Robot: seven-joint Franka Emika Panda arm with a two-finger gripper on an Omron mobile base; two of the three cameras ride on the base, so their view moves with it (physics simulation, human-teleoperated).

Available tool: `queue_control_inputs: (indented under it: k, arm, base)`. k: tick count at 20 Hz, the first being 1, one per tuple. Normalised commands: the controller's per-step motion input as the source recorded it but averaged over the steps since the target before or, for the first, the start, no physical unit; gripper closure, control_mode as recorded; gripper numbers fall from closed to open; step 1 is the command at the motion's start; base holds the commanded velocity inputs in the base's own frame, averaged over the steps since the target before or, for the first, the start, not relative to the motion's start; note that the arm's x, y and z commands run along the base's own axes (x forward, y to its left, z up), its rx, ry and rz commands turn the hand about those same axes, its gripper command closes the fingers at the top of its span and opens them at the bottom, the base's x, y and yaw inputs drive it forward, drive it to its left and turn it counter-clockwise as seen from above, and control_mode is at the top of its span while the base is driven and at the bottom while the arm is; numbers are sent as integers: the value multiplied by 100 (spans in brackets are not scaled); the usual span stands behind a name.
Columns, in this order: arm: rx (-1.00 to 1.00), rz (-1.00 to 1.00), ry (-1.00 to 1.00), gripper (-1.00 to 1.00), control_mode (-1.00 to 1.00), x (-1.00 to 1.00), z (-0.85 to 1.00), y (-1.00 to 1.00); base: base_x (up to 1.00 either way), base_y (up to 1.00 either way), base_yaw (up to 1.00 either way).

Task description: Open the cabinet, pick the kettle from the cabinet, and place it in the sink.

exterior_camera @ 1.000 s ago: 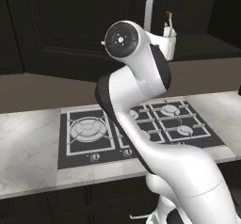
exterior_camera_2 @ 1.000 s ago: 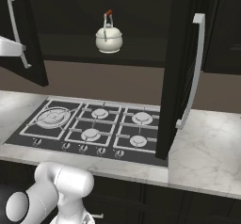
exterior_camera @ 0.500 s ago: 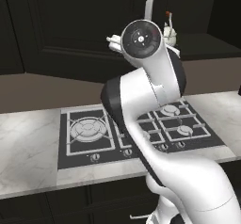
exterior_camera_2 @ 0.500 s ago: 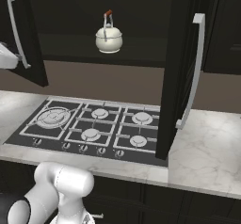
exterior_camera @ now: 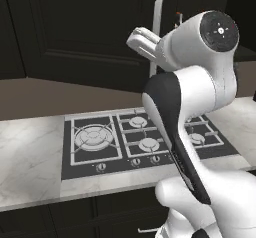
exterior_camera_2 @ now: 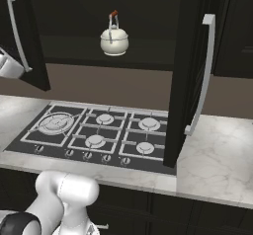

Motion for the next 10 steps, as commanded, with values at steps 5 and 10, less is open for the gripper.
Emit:
queue_control_inputs:
  k: [5,10]
  arm:
    - [21,37,-11,-100,-100,-25,0,-2]
    - [18,40,-17,-100,-100,-26,1,0]
  base:
    - [0,0,0]
    - [0,0,0]
